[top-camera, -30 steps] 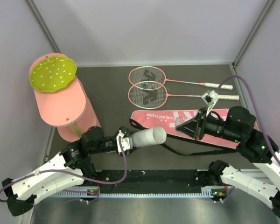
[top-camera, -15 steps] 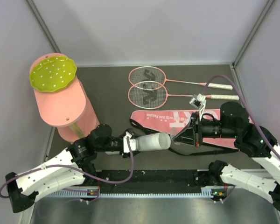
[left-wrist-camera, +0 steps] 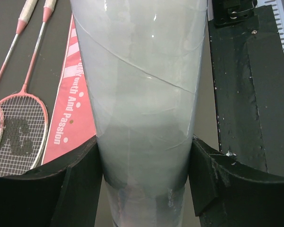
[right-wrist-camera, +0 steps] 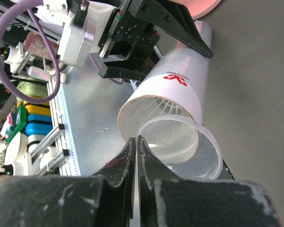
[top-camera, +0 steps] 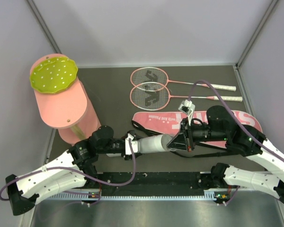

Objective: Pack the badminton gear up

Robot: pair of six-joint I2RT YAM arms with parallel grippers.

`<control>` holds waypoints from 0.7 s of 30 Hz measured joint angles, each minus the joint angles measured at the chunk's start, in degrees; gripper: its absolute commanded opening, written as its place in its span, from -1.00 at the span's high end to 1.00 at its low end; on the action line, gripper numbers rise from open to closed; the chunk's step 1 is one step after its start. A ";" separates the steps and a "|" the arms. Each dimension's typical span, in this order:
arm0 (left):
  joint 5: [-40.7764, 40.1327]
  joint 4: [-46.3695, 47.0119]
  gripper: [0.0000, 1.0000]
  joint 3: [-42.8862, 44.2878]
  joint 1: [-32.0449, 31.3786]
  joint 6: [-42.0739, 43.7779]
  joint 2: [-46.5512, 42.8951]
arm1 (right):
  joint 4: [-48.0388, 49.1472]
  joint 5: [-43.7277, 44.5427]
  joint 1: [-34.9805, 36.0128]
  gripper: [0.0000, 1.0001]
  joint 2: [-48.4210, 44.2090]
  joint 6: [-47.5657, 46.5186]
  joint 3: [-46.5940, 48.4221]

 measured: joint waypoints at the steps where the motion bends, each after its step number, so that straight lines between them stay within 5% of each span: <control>1: 0.00 -0.02 1.00 0.00 0.02 0.00 0.00 | 0.17 0.00 0.00 1.00 0.15 0.22 -0.04; 21: 0.07 -0.20 1.00 0.00 0.00 0.02 -0.02 | 7.34 -2.56 0.48 1.00 0.37 3.61 -2.23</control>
